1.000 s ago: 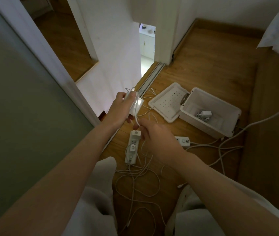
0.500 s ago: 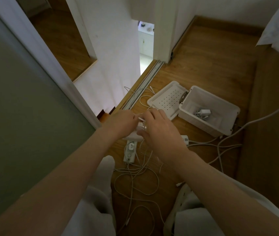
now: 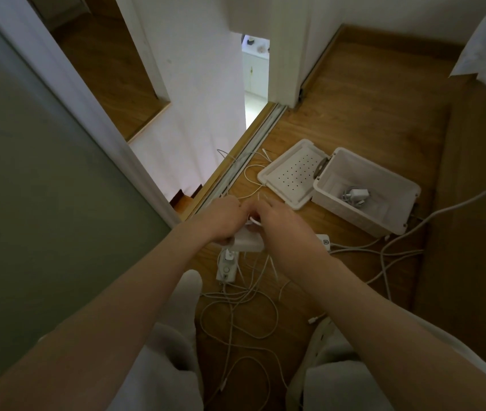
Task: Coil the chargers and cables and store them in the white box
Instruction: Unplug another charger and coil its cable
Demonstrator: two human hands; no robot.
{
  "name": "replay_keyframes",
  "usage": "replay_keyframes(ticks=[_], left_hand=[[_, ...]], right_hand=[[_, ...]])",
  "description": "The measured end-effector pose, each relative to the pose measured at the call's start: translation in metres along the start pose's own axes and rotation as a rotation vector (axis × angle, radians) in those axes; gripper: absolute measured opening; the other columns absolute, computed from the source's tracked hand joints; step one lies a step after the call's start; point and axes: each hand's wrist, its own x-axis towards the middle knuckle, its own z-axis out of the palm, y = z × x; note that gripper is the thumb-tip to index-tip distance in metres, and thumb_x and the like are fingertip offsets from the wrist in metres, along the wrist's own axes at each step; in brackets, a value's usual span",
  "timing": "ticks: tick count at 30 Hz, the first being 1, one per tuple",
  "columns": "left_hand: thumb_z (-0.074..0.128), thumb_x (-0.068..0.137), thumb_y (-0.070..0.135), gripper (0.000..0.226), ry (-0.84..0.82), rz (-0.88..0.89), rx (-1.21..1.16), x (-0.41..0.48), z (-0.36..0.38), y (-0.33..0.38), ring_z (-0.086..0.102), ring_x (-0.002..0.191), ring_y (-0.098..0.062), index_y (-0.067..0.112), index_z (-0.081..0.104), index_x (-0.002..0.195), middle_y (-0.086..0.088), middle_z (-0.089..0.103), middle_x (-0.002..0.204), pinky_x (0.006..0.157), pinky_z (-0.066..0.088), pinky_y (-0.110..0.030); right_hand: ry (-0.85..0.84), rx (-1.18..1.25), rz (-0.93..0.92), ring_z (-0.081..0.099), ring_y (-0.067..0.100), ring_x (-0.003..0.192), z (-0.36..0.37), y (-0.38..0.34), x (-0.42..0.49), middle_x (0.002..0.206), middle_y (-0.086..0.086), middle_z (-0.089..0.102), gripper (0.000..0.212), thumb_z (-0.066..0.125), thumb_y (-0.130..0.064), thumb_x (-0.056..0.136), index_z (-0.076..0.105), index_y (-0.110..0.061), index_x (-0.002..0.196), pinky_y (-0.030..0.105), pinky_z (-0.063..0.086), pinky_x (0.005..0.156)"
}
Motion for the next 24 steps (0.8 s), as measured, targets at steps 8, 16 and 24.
replay_keyframes(ticks=[8, 16, 24], left_hand=[[0.040, 0.098, 0.025, 0.020, 0.345, 0.145, -0.121, 0.002, -0.022, 0.000, 0.054, 0.060, -0.007, 0.014, 0.055, 0.090, -0.001, 0.056, 0.079, 0.039, 0.043, -0.014], [0.036, 0.096, 0.046, 0.045, 0.019, 0.193, -0.686, -0.004, -0.026, 0.000, 0.060, 0.099, -0.020, 0.013, 0.046, 0.125, -0.009, 0.057, 0.118, 0.081, 0.051, -0.029], [0.046, 0.095, 0.033, 0.032, -0.165, 0.271, -0.909, -0.014, 0.000, 0.011, 0.061, 0.108, -0.019, 0.017, 0.054, 0.121, -0.006, 0.064, 0.116, 0.087, 0.052, -0.031]], right_hand=[[0.083, 0.024, 0.007, 0.049, 0.014, 0.098, -0.008, -0.003, 0.003, 0.116, 0.001, 0.046, 0.032, 0.053, -0.011, 0.091, 0.051, -0.014, 0.123, 0.028, 0.045, 0.086], [0.168, 0.615, 0.391, 0.042, 0.003, 0.052, -0.017, 0.011, 0.008, 0.068, -0.004, 0.050, 0.019, 0.048, -0.016, 0.095, 0.063, -0.005, 0.100, 0.005, 0.032, 0.037], [0.206, 1.041, 0.634, 0.042, 0.010, 0.059, -0.018, 0.015, 0.010, 0.066, -0.002, 0.052, 0.015, 0.052, -0.018, 0.094, 0.064, -0.010, 0.090, 0.024, 0.035, 0.058]])
